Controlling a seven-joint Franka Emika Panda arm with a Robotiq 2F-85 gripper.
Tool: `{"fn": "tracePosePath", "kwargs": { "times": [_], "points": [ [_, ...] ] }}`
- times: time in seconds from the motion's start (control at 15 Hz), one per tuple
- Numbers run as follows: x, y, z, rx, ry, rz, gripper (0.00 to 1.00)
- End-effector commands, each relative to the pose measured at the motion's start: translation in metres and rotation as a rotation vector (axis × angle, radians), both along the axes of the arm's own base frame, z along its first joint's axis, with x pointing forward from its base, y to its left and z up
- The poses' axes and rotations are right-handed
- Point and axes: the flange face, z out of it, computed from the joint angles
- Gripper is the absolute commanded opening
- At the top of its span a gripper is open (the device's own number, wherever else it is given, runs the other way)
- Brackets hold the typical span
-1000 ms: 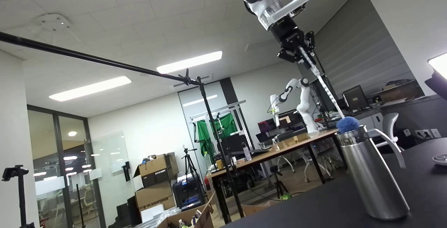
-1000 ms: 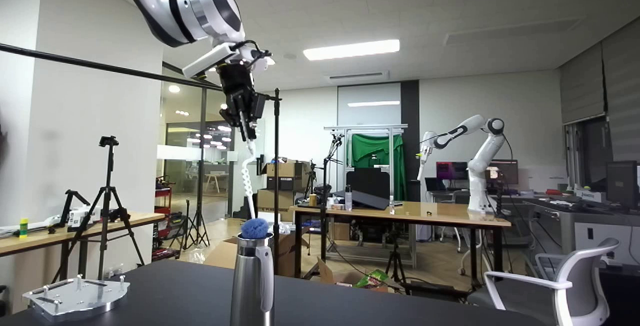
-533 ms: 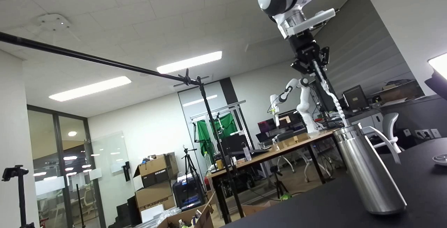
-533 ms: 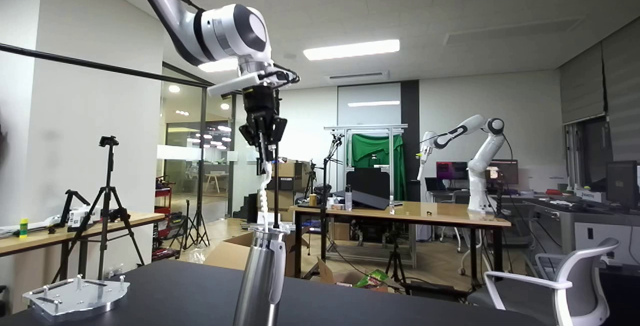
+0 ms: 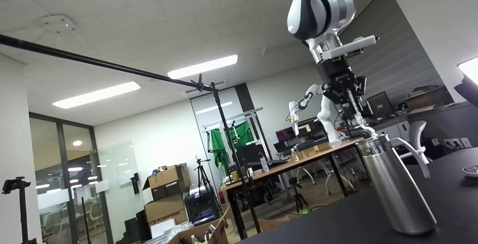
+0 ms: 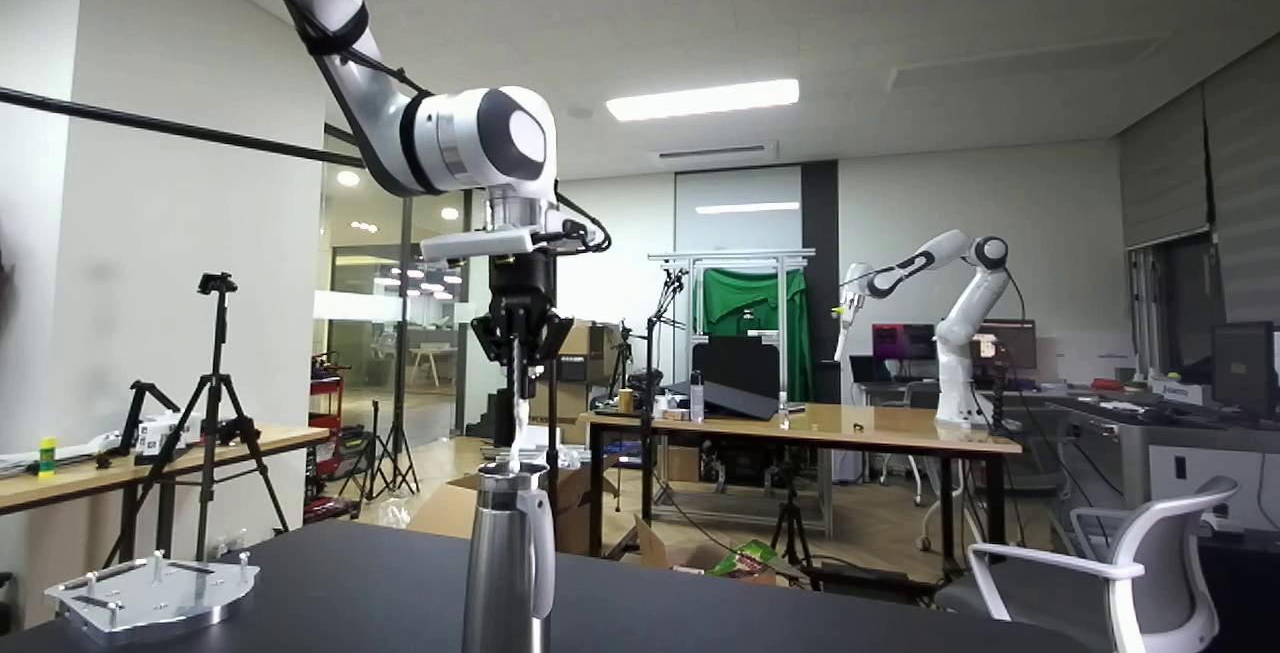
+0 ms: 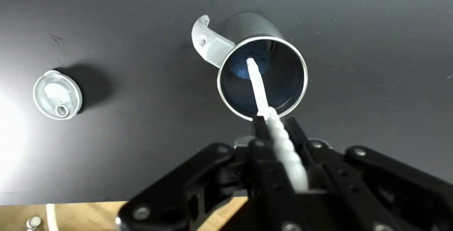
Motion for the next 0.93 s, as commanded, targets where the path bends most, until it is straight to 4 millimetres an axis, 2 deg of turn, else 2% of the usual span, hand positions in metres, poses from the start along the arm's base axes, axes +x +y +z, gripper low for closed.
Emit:
{"fn": "tracePosePath", "kwargs": {
  "times": [0.0,0.2,0.4,0.67,0.73,0.87],
  "points": [
    [-0.002,0.003,-0.012,0.014,0.021,0.024,0.04],
    [-0.007,0.012,-0.006,-0.027,0.045,0.037,0.04],
    [-0.02,0.026,0.024,-0.128,0.054,0.074,0.04],
    [-0.036,0.041,0.083,-0.2,0.003,0.13,0.04],
    [-0.039,0.044,0.093,-0.208,-0.01,0.139,0.04],
    [-0.041,0.045,0.101,-0.21,-0.029,0.16,0.04]
  ]
}}
